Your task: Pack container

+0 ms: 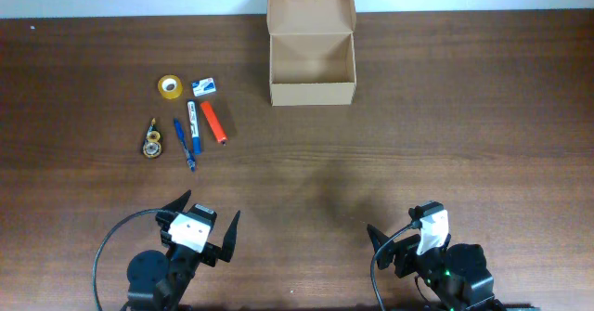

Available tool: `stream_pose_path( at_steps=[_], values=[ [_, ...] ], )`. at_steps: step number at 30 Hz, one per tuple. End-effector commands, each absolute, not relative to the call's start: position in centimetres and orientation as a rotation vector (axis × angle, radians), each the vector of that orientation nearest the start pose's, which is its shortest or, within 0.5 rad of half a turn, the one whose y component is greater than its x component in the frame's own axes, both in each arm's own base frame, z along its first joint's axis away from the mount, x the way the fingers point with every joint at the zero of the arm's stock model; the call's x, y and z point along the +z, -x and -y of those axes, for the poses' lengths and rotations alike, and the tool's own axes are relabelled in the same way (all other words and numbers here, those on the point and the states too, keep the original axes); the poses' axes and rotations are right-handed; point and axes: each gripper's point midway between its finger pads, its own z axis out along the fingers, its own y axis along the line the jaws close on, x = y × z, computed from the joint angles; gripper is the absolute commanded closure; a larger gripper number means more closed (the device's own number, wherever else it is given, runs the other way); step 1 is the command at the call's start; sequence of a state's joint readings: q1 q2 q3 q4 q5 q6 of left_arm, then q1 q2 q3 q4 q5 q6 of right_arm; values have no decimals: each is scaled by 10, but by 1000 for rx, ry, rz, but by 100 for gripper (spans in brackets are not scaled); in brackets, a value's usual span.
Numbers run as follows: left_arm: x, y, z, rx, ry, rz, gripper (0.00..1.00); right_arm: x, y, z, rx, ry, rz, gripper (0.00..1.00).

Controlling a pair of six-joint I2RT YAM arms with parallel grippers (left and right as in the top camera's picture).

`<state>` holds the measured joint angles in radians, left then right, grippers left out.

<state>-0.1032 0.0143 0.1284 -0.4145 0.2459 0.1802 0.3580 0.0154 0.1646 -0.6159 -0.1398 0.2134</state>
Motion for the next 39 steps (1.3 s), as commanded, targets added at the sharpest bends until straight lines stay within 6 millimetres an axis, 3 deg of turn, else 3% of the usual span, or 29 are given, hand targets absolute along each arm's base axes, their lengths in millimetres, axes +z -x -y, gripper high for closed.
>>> stream_pose_path(
  at_steps=[1,4,11,25,33,39],
  values=[
    [133,-218,62,-153,-432,-1808,1,104,-185,-98,519,245,-2047,1],
    [133,-218,62,-153,-432,-1808,1,108,-186,-99,529,237,-2031,1],
    [133,-218,62,-153,-432,-1808,0,117,-187,-106,774,-72,-2046,1],
    [133,-218,62,-153,-432,-1808,0,118,-190,-116,804,-13,-2061,1],
    [133,-218,62,-153,-432,-1808,0,130,-220,-125,744,54,-2067,1],
    [133,-218,62,-153,-432,-1808,1,150,-261,-135,662,116,-2060,1]
  ],
)
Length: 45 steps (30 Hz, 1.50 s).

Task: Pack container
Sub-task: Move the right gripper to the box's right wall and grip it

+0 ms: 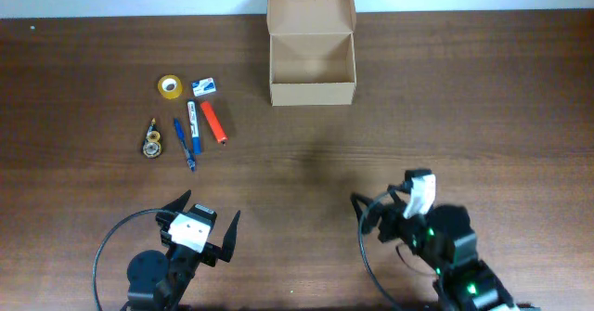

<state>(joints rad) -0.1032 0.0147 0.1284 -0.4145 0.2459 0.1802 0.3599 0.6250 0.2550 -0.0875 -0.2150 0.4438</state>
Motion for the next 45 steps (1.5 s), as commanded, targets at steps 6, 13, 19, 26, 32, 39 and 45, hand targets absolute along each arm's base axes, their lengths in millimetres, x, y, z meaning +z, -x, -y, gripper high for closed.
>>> stream_pose_path(
  at_steps=[6,13,19,26,32,39,45],
  values=[
    [133,-218,62,-153,-432,-1808,0,179,-319,-155,557,244,-2070,1],
    [133,-218,62,-153,-432,-1808,1,205,-401,-151,447,271,-2057,1],
    [133,-218,62,-153,-432,-1808,1,203,-465,-126,331,280,-2059,0],
    [133,-218,62,-153,-432,-1808,0,174,-523,-119,269,305,-2096,0],
    [133,-218,62,-153,-432,-1808,1,144,-553,-121,247,337,-2129,4],
    [133,-218,62,-153,-432,-1808,0,119,-574,-124,240,352,-2152,18],
    [133,-218,62,-153,-432,-1808,0,100,-578,-125,243,354,-2181,34]
  ],
)
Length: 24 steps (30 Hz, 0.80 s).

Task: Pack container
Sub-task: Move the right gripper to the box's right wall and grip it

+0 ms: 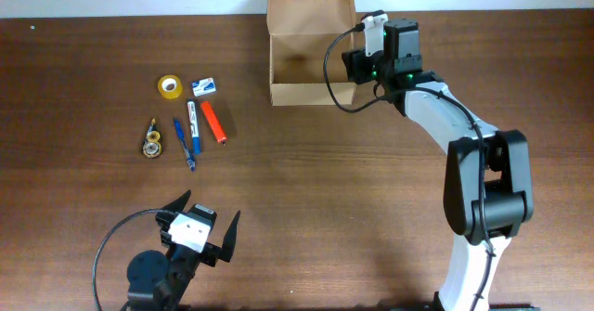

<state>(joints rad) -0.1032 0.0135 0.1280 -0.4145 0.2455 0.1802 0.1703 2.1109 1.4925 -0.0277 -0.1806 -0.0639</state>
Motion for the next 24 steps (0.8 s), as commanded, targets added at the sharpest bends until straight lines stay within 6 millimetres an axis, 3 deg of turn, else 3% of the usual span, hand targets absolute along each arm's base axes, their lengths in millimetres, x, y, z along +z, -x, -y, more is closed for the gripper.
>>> stream_pose_path(
  at_steps=[1,18,20,24],
  values=[
    [133,-218,62,-153,-432,-1808,0,97,-578,-125,241,354,-2186,34],
    [133,-218,62,-153,-432,-1808,1,68,-573,-123,244,355,-2252,37],
    [133,-218,62,-153,-432,-1808,1,68,-573,-123,243,354,-2252,43],
    [133,-218,62,-153,-432,-1808,0,68,-572,-123,244,354,-2257,67]
  ],
)
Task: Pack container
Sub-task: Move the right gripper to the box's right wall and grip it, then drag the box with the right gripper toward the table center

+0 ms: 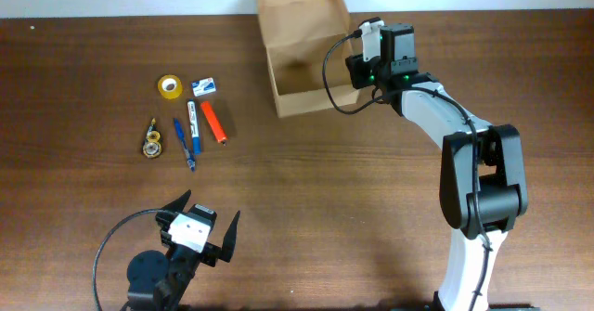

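The open cardboard box (309, 101) sits at the back of the table, turned a little counter-clockwise, its lid flap (299, 12) standing back. My right gripper (356, 71) is at the box's right wall; the wrist hides its fingers, so their state is unclear. The loose items lie at the left: a yellow tape roll (168, 86), a small blue-and-white packet (204, 86), a white-and-blue marker (192, 116), an orange marker (213, 122), a blue pen (185, 144) and a small round dispenser (151, 143). My left gripper (206, 222) rests open near the front edge.
The brown table (297, 209) reaches to a white wall behind the box. My right arm (464, 172) stretches from the front right up to the box. A black cable (107, 255) loops beside the left arm's base.
The box has turned slightly counter-clockwise and shifted left and back, with my right gripper still at its right wall. The left arm and the loose items have not moved.
Both arms were folded at the front edge, the box square at the back. Then my right arm had risen off its rest. Later it was stretched out to the box's right wall. Now the box stands turned and shifted left.
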Available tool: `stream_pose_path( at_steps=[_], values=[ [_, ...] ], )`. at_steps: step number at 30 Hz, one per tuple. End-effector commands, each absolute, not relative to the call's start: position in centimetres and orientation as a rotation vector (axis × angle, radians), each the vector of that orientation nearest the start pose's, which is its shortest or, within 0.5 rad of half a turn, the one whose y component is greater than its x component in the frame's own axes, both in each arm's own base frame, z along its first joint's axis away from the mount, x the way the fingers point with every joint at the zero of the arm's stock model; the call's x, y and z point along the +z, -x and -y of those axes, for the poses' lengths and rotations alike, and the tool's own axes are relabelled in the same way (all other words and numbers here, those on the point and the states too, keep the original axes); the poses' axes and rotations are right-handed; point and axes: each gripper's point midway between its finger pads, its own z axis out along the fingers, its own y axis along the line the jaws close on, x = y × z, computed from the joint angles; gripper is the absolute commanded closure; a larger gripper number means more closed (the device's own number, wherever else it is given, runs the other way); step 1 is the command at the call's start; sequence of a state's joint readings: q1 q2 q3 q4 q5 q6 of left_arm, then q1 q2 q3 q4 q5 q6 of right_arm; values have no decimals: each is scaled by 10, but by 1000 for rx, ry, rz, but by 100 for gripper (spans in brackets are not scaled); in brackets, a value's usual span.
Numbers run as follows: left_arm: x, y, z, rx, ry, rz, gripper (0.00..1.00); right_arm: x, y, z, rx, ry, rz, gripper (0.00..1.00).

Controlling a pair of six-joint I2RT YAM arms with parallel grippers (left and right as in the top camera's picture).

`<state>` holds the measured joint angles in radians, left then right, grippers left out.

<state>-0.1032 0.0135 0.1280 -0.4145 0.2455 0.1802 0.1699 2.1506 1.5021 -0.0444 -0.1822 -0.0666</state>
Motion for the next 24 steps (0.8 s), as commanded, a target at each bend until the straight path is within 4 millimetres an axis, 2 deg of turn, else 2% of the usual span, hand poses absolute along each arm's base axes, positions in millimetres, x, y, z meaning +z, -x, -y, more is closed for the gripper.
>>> stream_pose_path(
  at_steps=[1,6,9,13,17,19,22,24],
  values=[
    [133,-218,62,-153,-432,-1808,1,67,-572,-123,244,355,-2260,73],
    [133,-218,62,-153,-432,-1808,1,67,-570,-125,250,353,-2267,96],
    [133,-218,62,-153,-432,-1808,1,75,-566,-126,253,353,-2274,96],
    [133,-218,62,-153,-432,-1808,0,95,-556,-135,291,342,-2289,96],
    [133,-218,62,-153,-432,-1808,1,119,-537,-151,341,388,-2296,96],
    [133,-218,62,-153,-432,-1808,0,130,-526,-158,375,347,-2320,96],
    [133,-218,62,-153,-432,-1808,1,139,-510,-165,425,267,-2373,96],
    [133,-218,62,-153,-432,-1808,0,138,-497,-171,433,279,-2416,96]
  ],
)
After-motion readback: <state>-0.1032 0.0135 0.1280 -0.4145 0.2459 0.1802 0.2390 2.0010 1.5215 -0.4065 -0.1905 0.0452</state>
